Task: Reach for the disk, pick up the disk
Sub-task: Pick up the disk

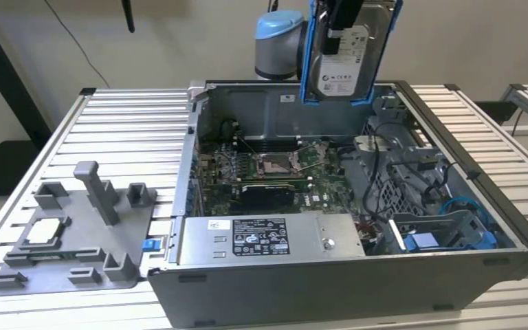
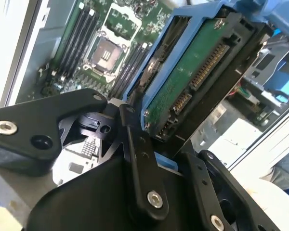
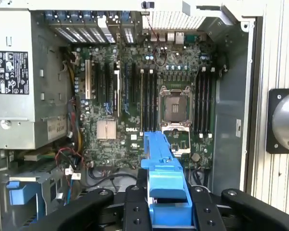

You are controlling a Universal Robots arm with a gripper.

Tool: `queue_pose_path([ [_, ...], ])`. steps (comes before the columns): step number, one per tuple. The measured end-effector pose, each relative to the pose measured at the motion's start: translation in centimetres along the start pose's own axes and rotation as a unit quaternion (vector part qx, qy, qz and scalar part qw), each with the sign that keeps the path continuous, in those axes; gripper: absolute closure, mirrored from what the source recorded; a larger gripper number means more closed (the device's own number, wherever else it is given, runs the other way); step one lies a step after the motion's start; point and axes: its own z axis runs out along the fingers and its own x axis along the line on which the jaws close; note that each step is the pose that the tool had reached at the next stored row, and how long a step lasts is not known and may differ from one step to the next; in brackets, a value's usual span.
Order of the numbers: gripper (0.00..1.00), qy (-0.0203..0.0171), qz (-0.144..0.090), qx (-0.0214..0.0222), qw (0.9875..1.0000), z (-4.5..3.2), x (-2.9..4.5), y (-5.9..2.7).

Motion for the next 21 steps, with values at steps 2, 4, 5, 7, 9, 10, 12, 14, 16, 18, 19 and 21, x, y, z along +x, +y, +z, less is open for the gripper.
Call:
queue_pose_path([
  [2, 1.0, -0.0001, 0.0, 0.0001, 1.0, 0.03, -0.01, -0.66],
  [4, 1.0, 0.0, 0.0, 0.0, 1.0, 0.03, -0.02, -1.28],
  [5, 1.0, -0.0001, 0.0, 0.0, 1.0, 0.04, -0.03, -1.59],
  [7, 1.0, 0.0003, 0.0, 0.0, 1.0, 0.04, -0.04, -2.04],
  [9, 1.0, 0.0007, 0.0, 0.0, 1.0, 0.04, -0.04, -2.43],
  [10, 1.0, 0.0011, 0.0, -0.0001, 1.0, 0.03, -0.05, -2.64],
  [12, 1.0, 0.002, 0.0, -0.0001, 1.0, 0.02, -0.05, -3.03],
  [14, 1.0, 0.0025, 0.0, -0.0003, 1.0, 0.0, -0.06, -3.49],
  [16, 1.0, 0.0032, 0.0, -0.0012, 1.0, -0.09, -0.07, -3.99],
  [18, 1.0, 0.0043, 0.0, -0.0026, 1.0, -0.34, -0.08, -4.31],
  [19, 1.0, 0.0043, 0.0, -0.003, 1.0, -0.58, -0.09, -4.4],
  [21, 1.0, 0.0042, 0.0, -0.0043, 1.0, -1.04, -0.09, -4.56],
])
